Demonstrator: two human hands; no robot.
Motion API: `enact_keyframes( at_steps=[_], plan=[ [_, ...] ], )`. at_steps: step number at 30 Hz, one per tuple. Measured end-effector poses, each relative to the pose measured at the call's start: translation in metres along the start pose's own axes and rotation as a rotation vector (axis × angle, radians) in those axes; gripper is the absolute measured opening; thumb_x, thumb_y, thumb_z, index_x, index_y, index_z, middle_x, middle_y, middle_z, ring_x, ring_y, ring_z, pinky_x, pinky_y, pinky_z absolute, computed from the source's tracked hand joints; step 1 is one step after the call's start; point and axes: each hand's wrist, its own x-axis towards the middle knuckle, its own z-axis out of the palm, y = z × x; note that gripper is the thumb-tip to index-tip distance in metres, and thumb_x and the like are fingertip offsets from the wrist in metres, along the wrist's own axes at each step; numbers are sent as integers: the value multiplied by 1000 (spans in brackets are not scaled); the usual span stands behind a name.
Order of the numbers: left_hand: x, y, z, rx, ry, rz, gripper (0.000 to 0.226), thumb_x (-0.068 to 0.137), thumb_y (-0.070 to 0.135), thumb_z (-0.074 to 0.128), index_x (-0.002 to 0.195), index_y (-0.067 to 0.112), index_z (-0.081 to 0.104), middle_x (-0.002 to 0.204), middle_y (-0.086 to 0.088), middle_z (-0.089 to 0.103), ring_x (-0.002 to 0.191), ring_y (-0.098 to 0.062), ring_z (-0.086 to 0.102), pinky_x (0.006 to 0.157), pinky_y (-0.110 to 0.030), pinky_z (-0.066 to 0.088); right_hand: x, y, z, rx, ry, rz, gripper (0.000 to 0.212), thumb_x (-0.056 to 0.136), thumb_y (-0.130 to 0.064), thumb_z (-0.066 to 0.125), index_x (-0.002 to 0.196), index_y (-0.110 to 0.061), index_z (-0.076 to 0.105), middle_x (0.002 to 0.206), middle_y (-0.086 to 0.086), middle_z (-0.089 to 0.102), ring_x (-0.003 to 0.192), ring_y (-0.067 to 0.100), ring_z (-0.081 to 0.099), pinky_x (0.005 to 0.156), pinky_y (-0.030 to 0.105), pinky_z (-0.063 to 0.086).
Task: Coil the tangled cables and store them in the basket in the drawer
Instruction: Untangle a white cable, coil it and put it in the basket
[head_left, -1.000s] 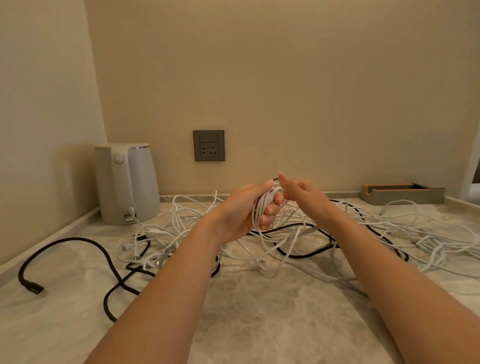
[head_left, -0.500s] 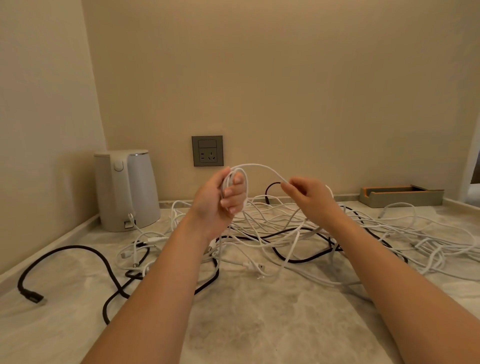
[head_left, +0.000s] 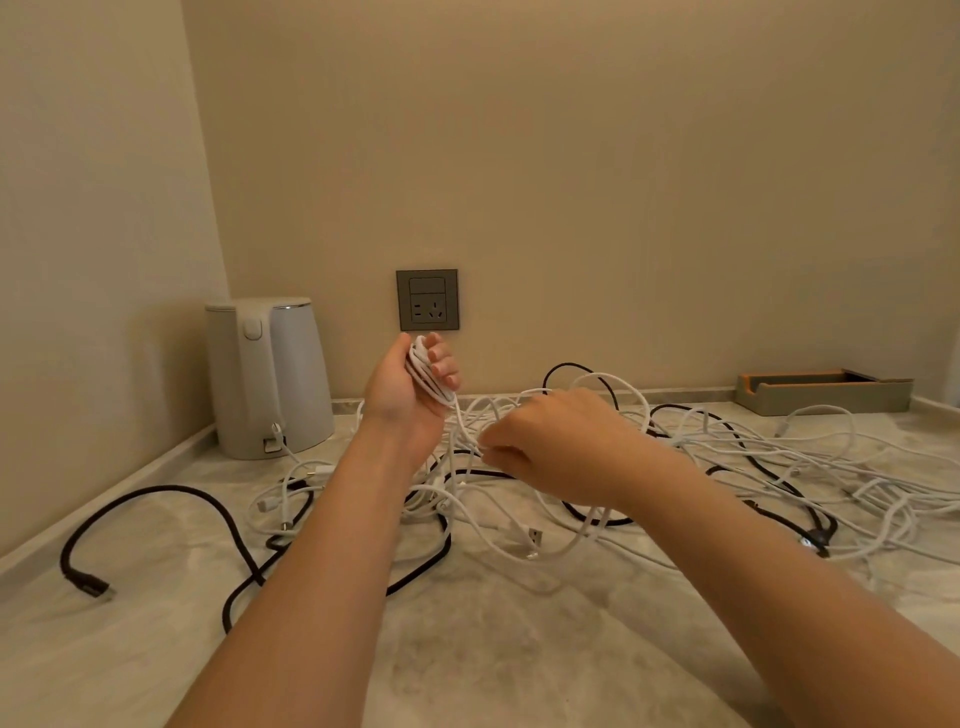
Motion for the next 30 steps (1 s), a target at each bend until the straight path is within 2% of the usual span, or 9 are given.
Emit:
enact_keyframes(
  at_steps=[4,6,8,11,16,20,24,26,30],
  plan=[
    [2,-5,1,285,81,109,37,104,24,26,77,10,46,61,-1,44,40,-6,45,42,-15,39,-2,3,-10,52,159,-6,34,99,-38,38,76,-18,55,71,-7,53,62,16,50,52,28,36],
    [0,-10,5,458,83,141,38,105,23,27,78,7,48,62,-4,48,41,-6,50,42,-16,42,-3,7,-10,123,305,-10,31,96,-40,48,76,-18,60,69,-10,53,58,14,51,51,26,40],
    [-3,-15,8,679,36,129,39,105,24,26,83,4,51,62,-6,53,43,-7,53,45,-18,45,-2,15,-5,195,472,-7,27,90,-38,57,71,-19,62,63,-16,47,48,7,45,45,20,36],
    [-9,-21,10,979,-82,61,43,104,25,25,87,0,56,62,-5,58,48,-8,55,51,-21,47,-3,27,1,301,592,49,21,87,-35,63,72,-20,60,63,-16,47,50,-5,39,49,14,30],
    [-16,-24,18,865,-228,-90,40,104,22,27,81,3,54,57,-5,57,47,-13,53,49,-23,45,-5,44,6,566,597,168,19,86,-28,67,73,-21,54,63,-8,55,59,16,53,57,32,43],
    [-20,-28,20,888,-351,-239,55,104,39,18,79,5,53,54,-3,54,45,-10,50,44,-19,42,-4,49,17,737,578,202,20,85,-25,68,71,-21,54,58,-14,50,55,3,44,55,23,37],
    [-18,-32,19,798,-457,-349,67,100,52,10,76,5,51,48,1,50,38,-7,45,41,-16,38,-5,55,25,936,538,249,17,86,-21,67,75,-16,54,55,-14,44,52,1,36,52,17,31],
    [-17,-30,17,762,-496,-399,69,98,56,9,74,6,50,47,2,46,37,-7,41,40,-16,35,-3,55,29,1024,528,264,15,90,-20,61,81,-9,56,61,-3,44,55,5,35,53,17,31],
    [-24,-33,21,811,-558,-397,49,90,54,34,67,12,47,46,7,34,37,-4,31,40,-15,29,2,54,45,1156,557,389,37,100,-24,44,78,3,55,67,8,44,62,11,40,60,24,36]
  ],
)
